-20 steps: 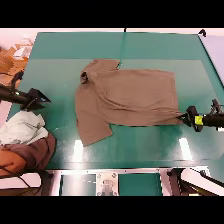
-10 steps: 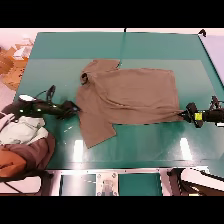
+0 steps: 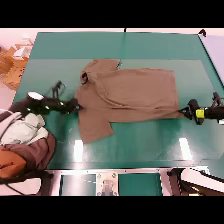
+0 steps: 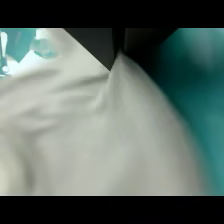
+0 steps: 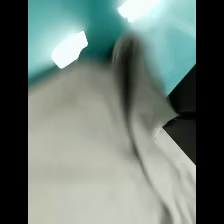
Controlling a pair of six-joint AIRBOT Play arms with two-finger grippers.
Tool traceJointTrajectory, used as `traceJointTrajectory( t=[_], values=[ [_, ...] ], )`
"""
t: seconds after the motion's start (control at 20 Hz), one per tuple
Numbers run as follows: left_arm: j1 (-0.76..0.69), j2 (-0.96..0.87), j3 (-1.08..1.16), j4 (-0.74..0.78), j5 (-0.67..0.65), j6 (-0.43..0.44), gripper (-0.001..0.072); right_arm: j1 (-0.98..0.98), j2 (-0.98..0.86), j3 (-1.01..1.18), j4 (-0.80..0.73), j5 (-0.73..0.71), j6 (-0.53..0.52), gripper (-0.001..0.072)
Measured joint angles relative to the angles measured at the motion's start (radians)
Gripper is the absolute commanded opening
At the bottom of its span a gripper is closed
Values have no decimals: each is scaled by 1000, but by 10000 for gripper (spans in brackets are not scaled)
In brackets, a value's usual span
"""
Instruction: Fold the shirts.
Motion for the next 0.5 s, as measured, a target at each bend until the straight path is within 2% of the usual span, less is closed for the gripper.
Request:
traceJointTrajectory(
  t=[0.25, 0.5],
  values=[
    [51, 290, 299, 135, -163, -113, 19, -11, 208, 264, 198, 111, -10, 10],
    [65, 477, 813, 203, -231, -218, 20, -63, 457, 636, 326, 45, 41, 10]
  ],
)
